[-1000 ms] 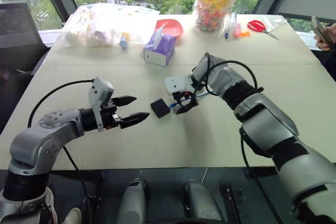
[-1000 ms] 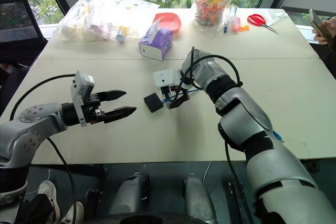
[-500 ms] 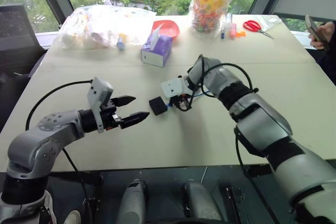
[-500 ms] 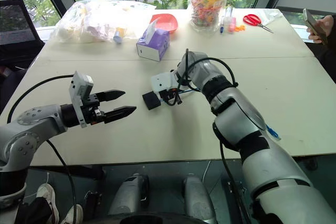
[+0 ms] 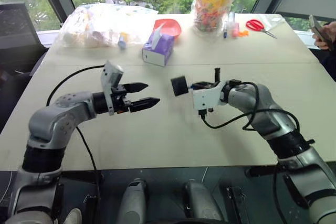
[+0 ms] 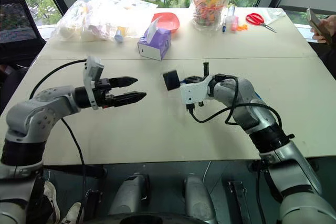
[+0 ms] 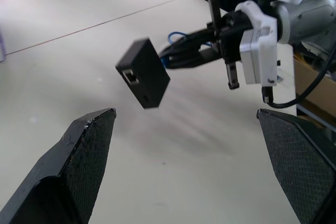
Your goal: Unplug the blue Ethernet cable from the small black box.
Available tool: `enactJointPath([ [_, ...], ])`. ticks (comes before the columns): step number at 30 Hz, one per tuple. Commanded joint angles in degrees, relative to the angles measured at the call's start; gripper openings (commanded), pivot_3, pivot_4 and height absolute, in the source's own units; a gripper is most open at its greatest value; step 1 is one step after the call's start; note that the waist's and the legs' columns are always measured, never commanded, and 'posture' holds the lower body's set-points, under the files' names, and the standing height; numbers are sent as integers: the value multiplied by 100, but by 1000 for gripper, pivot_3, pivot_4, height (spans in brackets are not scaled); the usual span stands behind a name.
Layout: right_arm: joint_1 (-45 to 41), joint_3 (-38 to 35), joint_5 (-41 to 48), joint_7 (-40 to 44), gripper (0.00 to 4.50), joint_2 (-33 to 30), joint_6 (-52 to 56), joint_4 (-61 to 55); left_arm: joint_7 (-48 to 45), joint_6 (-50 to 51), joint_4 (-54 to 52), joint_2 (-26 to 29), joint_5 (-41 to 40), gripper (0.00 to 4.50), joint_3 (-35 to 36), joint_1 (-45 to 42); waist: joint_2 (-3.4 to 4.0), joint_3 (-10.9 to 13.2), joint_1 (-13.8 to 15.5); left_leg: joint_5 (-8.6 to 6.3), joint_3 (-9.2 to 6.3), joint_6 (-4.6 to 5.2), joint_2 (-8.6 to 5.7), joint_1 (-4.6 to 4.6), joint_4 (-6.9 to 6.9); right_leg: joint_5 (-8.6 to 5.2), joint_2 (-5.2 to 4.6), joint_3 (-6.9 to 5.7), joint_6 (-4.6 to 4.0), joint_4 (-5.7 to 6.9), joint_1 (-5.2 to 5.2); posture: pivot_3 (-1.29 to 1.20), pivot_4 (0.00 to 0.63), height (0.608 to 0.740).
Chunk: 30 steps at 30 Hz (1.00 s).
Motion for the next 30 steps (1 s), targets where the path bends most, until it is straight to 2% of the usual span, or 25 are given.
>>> enactJointPath([
  [1, 94, -314, -221, -506, 11, 171, 123, -783, -242, -82, 258, -125, 36, 4500, -54, -385, 0, 0, 22, 0, -3, 0, 0, 1, 2, 0, 1, -2, -1, 0, 4, 0, 150, 735],
  [4, 177, -392, -239, -637, 11, 250, 163, -1022, -414, -137, 465, -200, 111, 4500, -129, -603, 0, 0, 37, 1, -4, 0, -1, -1, 3, -1, 1, -1, -1, -2, 6, 0, 150, 735],
  [10, 371, -348, -105, -346, 11, 210, 204, -1299, -634, -216, 927, -406, 211, 4500, -124, -1042, -1, 0, 49, 1, -4, 1, -3, -3, 3, -1, -1, -2, 0, -5, 10, 0, 150, 735],
  [28, 485, -409, 330, -66, 11, 220, 101, -1741, -721, -417, 1114, -756, 515, 4500, -131, -1122, -1, 0, 43, 1, -8, 1, -2, -2, 2, 0, 1, -3, 2, -3, 12, 0, 150, 735],
  [30, 474, -399, 342, -54, 0, 211, 107, -1744, -696, -424, 1144, -793, 526, 3966, -111, -1143, -1, 0, 44, 1, -8, 1, -3, -2, 3, 0, 1, -3, 2, -3, 12, 0, 150, 735],
])
